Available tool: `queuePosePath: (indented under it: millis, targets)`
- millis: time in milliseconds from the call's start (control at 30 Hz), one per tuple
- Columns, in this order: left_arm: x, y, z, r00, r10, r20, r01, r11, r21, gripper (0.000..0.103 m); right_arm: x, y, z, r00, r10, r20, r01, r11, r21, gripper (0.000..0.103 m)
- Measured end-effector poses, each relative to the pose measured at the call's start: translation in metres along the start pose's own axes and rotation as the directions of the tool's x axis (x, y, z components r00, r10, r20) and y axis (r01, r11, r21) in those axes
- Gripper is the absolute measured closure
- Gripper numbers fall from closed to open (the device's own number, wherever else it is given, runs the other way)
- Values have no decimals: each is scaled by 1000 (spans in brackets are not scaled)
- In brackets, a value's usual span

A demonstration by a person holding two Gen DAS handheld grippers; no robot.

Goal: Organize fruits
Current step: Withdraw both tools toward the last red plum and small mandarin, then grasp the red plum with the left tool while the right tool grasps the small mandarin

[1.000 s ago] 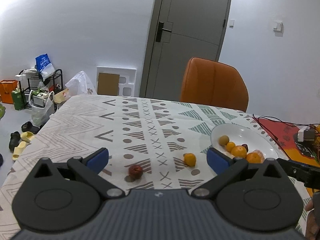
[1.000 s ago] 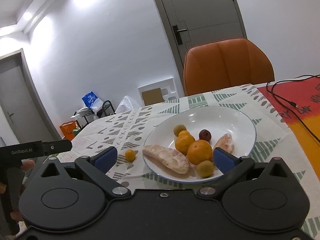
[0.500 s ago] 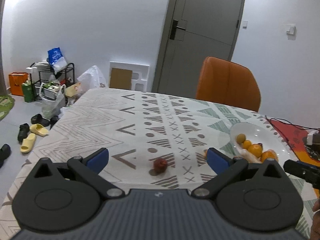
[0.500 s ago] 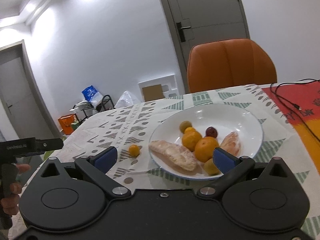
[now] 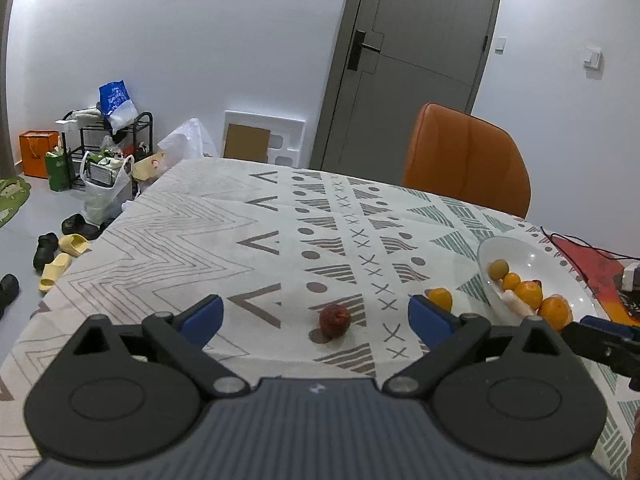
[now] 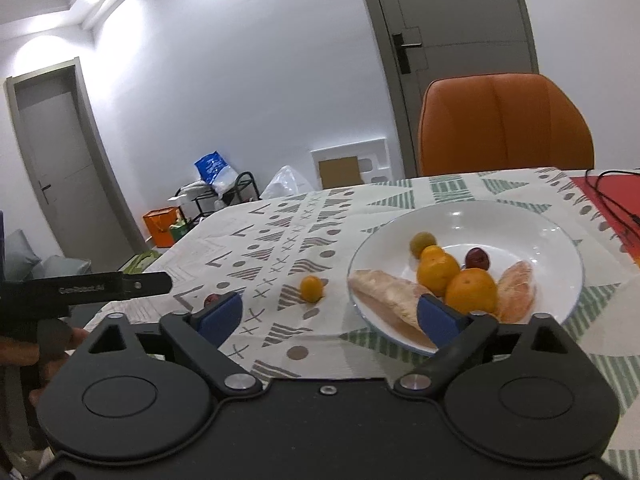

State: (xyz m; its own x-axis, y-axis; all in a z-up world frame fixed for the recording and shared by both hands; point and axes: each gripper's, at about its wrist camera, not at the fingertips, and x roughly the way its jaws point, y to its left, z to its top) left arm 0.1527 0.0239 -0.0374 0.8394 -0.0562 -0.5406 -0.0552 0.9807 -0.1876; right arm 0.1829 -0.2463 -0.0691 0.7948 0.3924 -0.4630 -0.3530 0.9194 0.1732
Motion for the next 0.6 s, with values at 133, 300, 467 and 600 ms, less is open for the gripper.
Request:
queuePosePath:
  millis: [133, 300, 467, 600]
  targets:
    - [9, 0, -4, 1000, -4, -16, 4, 1000, 0, 8, 7, 5, 1, 1000, 6, -15, -6, 1000, -10, 18]
    - [23, -6, -7, 999, 16, -39, -16, 1000, 5, 13, 17, 11, 1, 999, 18, -30, -19, 999, -28, 23]
    - [37, -9, -12, 998, 31, -63, -30, 1000, 9, 21, 27, 17, 2, 999, 25, -46, -27, 999, -40, 28]
    - [46, -13, -12, 997, 34, -73, -33, 999, 13, 26, 33, 20, 1, 998, 32, -60, -35, 998, -50, 33]
